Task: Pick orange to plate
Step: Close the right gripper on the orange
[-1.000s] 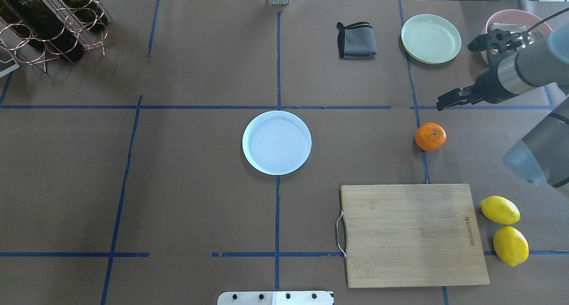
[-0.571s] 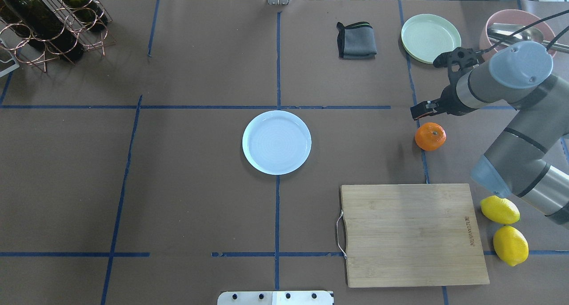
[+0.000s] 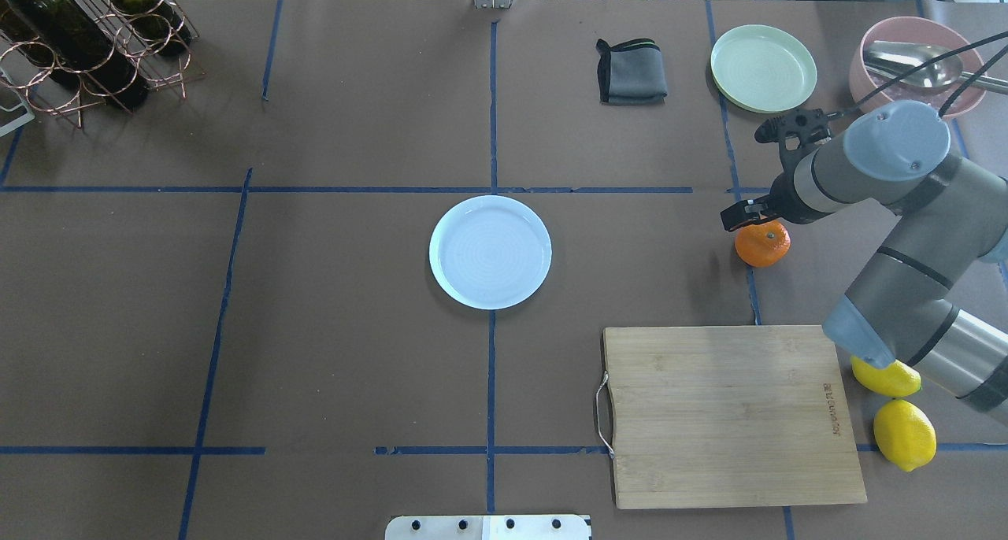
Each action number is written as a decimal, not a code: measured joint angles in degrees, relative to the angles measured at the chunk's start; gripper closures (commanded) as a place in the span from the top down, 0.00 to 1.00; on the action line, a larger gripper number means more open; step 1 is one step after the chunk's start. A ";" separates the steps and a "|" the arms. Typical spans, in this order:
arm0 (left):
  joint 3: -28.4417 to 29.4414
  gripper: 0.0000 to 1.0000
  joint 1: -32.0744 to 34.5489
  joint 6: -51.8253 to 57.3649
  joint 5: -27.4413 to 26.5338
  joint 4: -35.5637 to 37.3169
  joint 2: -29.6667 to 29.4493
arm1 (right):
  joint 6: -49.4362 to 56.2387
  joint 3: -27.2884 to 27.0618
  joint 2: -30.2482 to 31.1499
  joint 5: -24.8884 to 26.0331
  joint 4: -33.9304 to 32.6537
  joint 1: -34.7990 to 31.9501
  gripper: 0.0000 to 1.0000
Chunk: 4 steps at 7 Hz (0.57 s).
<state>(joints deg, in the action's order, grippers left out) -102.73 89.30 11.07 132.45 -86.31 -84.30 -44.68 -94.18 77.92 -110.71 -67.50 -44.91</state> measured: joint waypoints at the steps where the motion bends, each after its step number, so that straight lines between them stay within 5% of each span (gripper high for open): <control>1: -0.04 1.00 0.00 0.00 0.00 0.00 -0.12 | 0.03 0.20 0.32 0.10 0.00 0.24 0.77; 2: -0.05 1.00 0.00 0.00 0.00 0.00 -0.24 | 0.03 0.18 0.57 0.11 0.00 0.31 0.36; 3: -0.05 1.00 0.00 -0.01 0.02 0.00 -0.36 | 0.04 0.10 0.68 0.00 -0.01 0.37 0.11; 4: -0.07 1.00 0.00 -0.03 0.06 0.00 -0.39 | 0.00 -0.18 0.68 -0.31 -0.07 0.48 0.09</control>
<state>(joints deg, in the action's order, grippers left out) -102.80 89.30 11.04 132.51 -86.31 -84.69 -44.69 -94.36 78.60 -111.03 -67.57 -44.43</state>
